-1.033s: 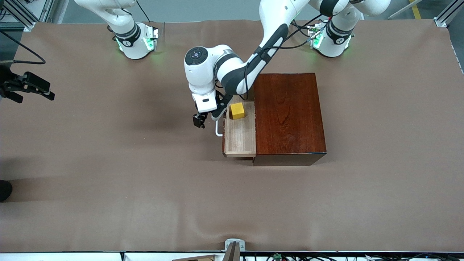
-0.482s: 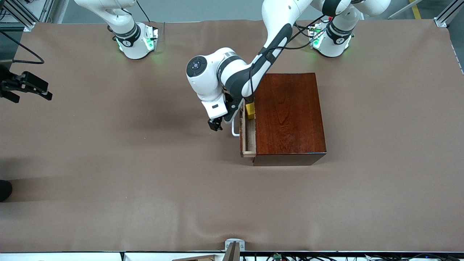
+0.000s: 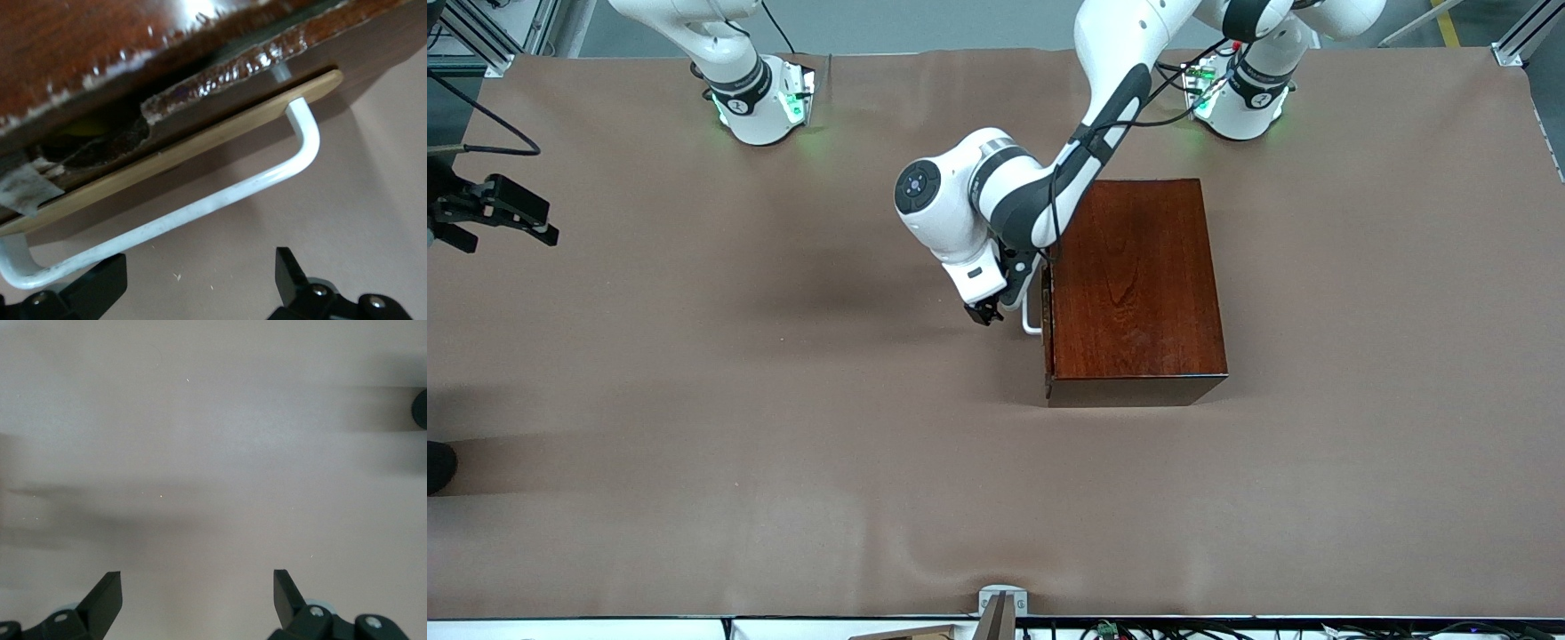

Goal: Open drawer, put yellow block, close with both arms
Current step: 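Push the drawer into the box with the left gripper, then raise the left gripper up and away from the closed box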

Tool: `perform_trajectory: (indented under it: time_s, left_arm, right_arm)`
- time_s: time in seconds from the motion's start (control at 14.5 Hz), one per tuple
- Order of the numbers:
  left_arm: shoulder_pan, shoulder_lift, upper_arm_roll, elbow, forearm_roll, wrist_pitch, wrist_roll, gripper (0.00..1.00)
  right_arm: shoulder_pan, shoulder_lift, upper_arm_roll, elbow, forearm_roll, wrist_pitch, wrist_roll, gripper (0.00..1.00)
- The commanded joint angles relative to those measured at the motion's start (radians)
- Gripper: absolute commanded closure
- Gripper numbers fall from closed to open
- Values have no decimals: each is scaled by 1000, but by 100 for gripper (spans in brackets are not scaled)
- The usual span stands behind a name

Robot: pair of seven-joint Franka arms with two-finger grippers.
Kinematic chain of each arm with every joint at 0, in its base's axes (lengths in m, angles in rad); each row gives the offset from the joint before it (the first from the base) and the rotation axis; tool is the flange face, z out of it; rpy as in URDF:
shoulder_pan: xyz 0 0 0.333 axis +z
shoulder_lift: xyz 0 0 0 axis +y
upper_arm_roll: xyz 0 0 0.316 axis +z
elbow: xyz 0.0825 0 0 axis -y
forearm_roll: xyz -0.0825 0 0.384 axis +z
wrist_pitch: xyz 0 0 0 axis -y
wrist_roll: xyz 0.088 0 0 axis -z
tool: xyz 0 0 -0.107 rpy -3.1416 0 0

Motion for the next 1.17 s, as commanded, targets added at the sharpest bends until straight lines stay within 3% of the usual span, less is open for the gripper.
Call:
perform_trajectory:
  time_s: [0.0,0.41,0.83,1.1]
  left_arm:
    - [0,-11,1,-27,30,-34,-18,0]
    - [-2,-2,0,-23,29,5,14,0]
    - [-12,-19,-11,-4,27,180,72,0]
    - [1,-107,1,-4,33,177,205,0]
  right_arm:
    - [2,-16,2,-5,-14,2,-3,0]
    - [2,-15,2,-5,-14,2,-3,0]
    - [13,-15,2,-5,-14,8,-3,0]
    - [13,-13,2,-5,-15,2,-3,0]
